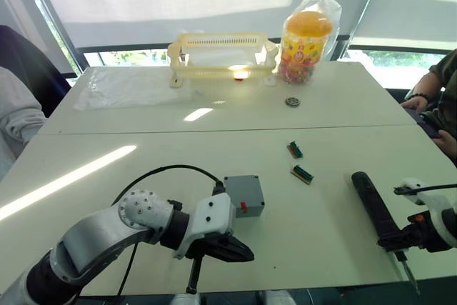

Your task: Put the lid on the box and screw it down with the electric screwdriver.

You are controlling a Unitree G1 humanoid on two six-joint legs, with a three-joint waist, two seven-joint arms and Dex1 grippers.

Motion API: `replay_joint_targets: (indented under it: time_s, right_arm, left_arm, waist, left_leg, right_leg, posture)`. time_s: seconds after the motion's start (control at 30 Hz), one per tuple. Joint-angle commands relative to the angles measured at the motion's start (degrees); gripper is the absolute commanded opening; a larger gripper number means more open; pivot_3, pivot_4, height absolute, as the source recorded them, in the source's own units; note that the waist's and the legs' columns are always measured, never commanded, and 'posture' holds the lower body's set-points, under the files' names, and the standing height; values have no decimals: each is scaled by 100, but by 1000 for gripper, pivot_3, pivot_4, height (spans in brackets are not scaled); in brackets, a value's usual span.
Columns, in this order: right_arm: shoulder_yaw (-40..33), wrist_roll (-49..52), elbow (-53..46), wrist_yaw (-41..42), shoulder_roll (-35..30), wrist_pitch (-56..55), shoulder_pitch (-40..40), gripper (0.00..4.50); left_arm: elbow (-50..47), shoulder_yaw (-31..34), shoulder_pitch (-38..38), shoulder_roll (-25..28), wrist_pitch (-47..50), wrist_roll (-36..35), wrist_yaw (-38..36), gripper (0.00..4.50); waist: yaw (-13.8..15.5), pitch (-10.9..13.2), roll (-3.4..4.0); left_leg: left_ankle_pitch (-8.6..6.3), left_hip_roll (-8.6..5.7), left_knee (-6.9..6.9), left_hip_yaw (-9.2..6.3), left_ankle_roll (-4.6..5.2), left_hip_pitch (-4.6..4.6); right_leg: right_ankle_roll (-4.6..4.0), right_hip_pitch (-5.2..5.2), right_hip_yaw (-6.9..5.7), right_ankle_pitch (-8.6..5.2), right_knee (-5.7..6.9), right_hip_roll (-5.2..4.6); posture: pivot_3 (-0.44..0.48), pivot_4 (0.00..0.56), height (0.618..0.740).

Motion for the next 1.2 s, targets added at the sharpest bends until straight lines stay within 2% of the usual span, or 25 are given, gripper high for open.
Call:
replay_joint_targets:
  time_s: [0.03, 0.2, 0.33, 0.4, 0.47, 0.63, 0.7, 0.8, 0.9, 1.03, 1.07, 1.13, 1.17, 1.2]
  right_arm:
    - [188, -83, -193, -89, 111, -64, 96, 1760]
    - [-190, -250, -126, -375, 250, -65, 162, 1761]
    - [-1209, -334, 24, -609, 294, -66, -33, 1761]
    - [-1736, -403, 72, -701, 281, -241, -185, 1761]
    - [-2108, -617, 106, -666, 142, -663, -63, 1761]
    - [-2989, -746, -109, -958, 392, -1009, -423, 1761]
    - [-3204, -448, -556, -1326, 1030, -1261, -1064, 1761]
    - [-3260, -6, -1542, -2068, 2750, -2275, -1917, 1761]
    - [-2888, -32, -2308, -2713, 4661, -3604, -1920, 1761]
    - [-2104, 81, -2754, -3343, 6212, -4162, -1701, 1761]
    - [-1985, 208, -2821, -3395, 6456, -4255, -1659, 1761]
    - [-1788, 460, -2941, -3427, 6785, -4338, -1507, 1761]
    - [-1738, 685, -2978, -3432, 6926, -4336, -1439, 1761]
    - [-1685, 806, -3007, -3477, 7014, -4340, -1366, 1761]
  left_arm:
    - [-61, 56, 9, 37, -68, -11, -11, 0]
    - [155, 288, 55, 378, -260, 87, -262, 0]
    - [775, 927, -115, 701, -478, -124, -718, 0]
    - [1402, 1190, -474, 587, -534, -311, -962, 0]
    - [2121, 1327, -993, 267, -561, -505, -1162, 0]
    - [3441, 1043, -1853, -293, -1017, -32, -1554, 0]
    - [3824, 855, -2059, -516, -1177, 233, -1592, 0]
    - [4266, 592, -2190, -786, -1499, 698, -1569, 0]
    - [4448, 389, -2140, -1082, -1797, 1123, -1344, 0]
    - [4272, 248, -1879, -1267, -1887, 1446, -1091, 0]
    - [4211, 248, -1802, -1275, -1882, 1467, -1071, 503]
    - [4079, 249, -1678, -1288, -1899, 1563, -992, 1224]
    - [4031, 240, -1643, -1302, -1925, 1638, -928, 1841]
    - [3958, 224, -1607, -1324, -1903, 1678, -880, 2275]
  waist:
    - [2, -7, -12]
    - [8, -25, -42]
    - [6, -20, -33]
    - [19, -3, 34]
    - [66, -7, 67]
    - [85, -9, 71]
    - [13, -8, 64]
    - [-120, -4, 60]
    - [-153, -1, 52]
    - [-85, 0, 57]
    - [-70, -1, 57]
    - [-28, 0, 59]
    - [-2, 0, 59]
    - [19, 0, 59]
  left_leg:
    - [0, 0, 0, -1, 0, 2]
    - [0, 1, 0, -5, 0, 7]
    - [0, 1, 11, -2, 0, 6]
    - [-1, -1, 36, -1, 1, -11]
    - [-1, -11, 49, 3, 1, -20]
    - [-9, -12, 47, 1, 16, -19]
    - [-10, -9, 44, 0, 18, -20]
    - [-11, -4, 43, 5, 18, -12]
    - [-10, -3, 35, -5, 18, -14]
    - [-6, -7, 30, -11, 10, -32]
    - [-4, -7, 34, -10, 8, -32]
    - [-4, -9, 42, -3, 7, -32]
    - [-4, -9, 44, -2, 7, -32]
    - [-4, -9, 44, -4, 7, -32]
  right_leg:
    - [0, 3, -1, 0, 0, 0]
    - [-4, 9, -5, -2, 0, 1]
    - [-19, 11, -3, -4, 0, 1]
    - [-15, 5, -2, 2, 1, -1]
    - [-5, 4, 5, 7, 1, -6]
    - [29, 4, 5, 15, 1, -3]
    - [31, -1, 6, 16, 2, 1]
    - [39, -5, 15, 22, 15, 7]
    - [44, -24, 18, 18, 57, 12]
    - [46, -62, 18, 11, 94, 6]
    - [46, -61, 19, 11, 94, 5]
    - [45, -61, 25, 12, 97, 1]
    - [45, -61, 25, 13, 98, 0]
    - [44, -59, 23, 13, 97, 0]
  posture:
    - [0, 150, 740]
    - [0, 150, 740]
    - [0, 150, 740]
    - [0, 150, 740]
    - [0, 150, 740]
    - [0, 150, 740]
    - [0, 150, 740]
    - [0, 150, 740]
    - [0, 150, 740]
    - [0, 150, 740]
    - [0, 150, 740]
    - [0, 150, 740]
    - [0, 150, 740]
    - [0, 150, 740]
